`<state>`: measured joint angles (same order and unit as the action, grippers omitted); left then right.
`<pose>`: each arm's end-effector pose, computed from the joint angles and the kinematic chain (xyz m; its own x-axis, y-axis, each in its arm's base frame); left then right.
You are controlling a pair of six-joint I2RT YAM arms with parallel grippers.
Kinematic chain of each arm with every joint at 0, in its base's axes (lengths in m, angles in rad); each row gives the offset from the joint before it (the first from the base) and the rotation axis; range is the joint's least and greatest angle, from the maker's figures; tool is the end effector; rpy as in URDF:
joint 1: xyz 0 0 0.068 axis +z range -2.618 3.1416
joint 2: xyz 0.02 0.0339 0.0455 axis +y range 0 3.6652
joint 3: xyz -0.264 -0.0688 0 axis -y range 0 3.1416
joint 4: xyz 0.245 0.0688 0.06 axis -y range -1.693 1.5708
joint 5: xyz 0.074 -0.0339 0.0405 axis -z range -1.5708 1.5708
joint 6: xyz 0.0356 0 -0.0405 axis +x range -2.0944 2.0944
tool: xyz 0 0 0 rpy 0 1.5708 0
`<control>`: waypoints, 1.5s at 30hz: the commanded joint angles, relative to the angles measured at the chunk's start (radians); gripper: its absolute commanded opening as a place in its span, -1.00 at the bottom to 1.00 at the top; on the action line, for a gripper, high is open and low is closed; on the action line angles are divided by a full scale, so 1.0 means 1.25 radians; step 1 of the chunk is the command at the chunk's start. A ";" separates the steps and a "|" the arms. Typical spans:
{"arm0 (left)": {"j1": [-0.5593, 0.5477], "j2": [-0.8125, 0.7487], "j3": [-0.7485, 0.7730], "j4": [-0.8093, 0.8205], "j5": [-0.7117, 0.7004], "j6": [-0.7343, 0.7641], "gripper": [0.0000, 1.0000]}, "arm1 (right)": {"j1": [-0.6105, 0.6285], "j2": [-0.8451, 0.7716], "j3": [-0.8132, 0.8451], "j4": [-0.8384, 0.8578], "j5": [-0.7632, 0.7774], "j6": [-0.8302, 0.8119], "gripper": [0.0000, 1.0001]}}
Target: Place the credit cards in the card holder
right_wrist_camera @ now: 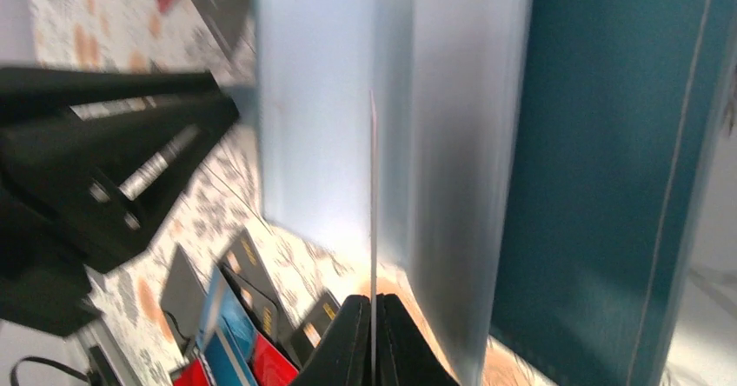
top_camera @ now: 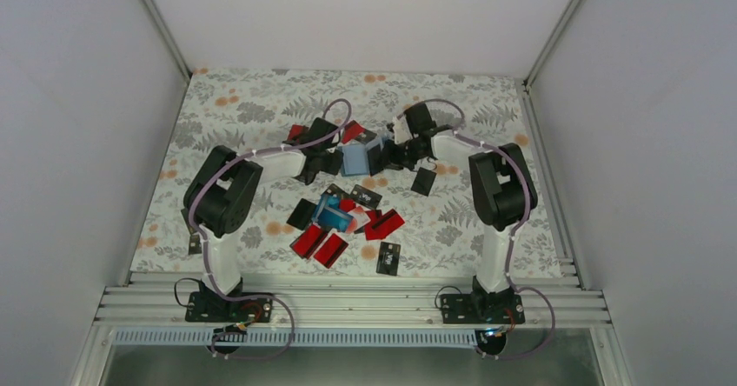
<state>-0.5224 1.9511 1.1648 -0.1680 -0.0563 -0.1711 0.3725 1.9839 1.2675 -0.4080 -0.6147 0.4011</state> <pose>0.3449 -0.1963 0.1383 -0.7768 0.2511 -0.5776 0.3427 0.9379 -0.0532 0.3601 0.1628 0.1467 -0.9801 -0.0405 -0.1943 -0.1592 0.7453 0.6475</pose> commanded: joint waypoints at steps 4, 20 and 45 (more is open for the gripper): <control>0.004 -0.026 0.024 -0.022 0.014 0.005 -0.63 | -0.038 0.093 0.126 0.027 -0.084 0.004 -0.92; 0.004 -0.025 0.041 -0.015 0.098 -0.058 -0.64 | -0.062 0.161 0.139 0.093 -0.144 0.023 -0.92; 0.004 -0.005 0.026 0.006 0.131 -0.129 -0.65 | -0.066 0.207 0.147 0.110 -0.199 0.050 -0.92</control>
<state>-0.5224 1.9266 1.2060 -0.1799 0.1089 -0.3134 0.2947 2.2040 1.4326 -0.2810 -0.8394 0.4500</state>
